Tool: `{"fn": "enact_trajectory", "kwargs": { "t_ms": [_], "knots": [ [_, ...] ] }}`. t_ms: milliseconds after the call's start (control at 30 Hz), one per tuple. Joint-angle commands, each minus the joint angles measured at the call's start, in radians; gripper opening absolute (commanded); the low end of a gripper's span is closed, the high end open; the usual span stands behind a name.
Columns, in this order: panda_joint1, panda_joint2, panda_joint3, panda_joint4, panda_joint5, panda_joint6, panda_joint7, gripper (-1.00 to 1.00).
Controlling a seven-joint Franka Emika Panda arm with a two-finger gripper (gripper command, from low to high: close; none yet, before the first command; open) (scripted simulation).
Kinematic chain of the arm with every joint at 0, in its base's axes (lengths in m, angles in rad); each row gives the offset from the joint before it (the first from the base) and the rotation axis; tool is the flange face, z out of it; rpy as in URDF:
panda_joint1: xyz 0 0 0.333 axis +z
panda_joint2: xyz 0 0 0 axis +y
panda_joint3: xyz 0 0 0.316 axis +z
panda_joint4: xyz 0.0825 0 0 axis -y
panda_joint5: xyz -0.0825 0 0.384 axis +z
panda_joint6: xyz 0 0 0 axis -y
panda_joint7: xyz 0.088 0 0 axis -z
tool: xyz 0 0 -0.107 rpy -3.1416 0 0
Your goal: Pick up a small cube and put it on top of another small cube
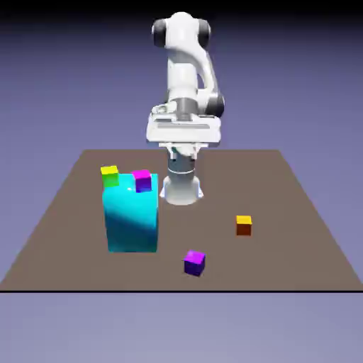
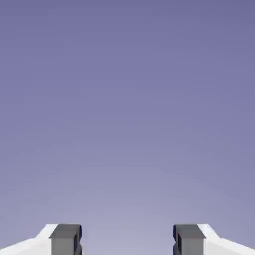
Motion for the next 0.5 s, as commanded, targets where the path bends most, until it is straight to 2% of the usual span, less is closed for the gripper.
{"fn": "enact_trajectory", "kwargs": {
  "t_ms": [0,467],
  "knots": [
    [0.001,0.036,0.001,0.009,-0.021,-0.004,0.044,0.0],
    [0.008,0.54,0.02,0.132,-0.31,-0.06,0.652,0.0]
  ]
}}
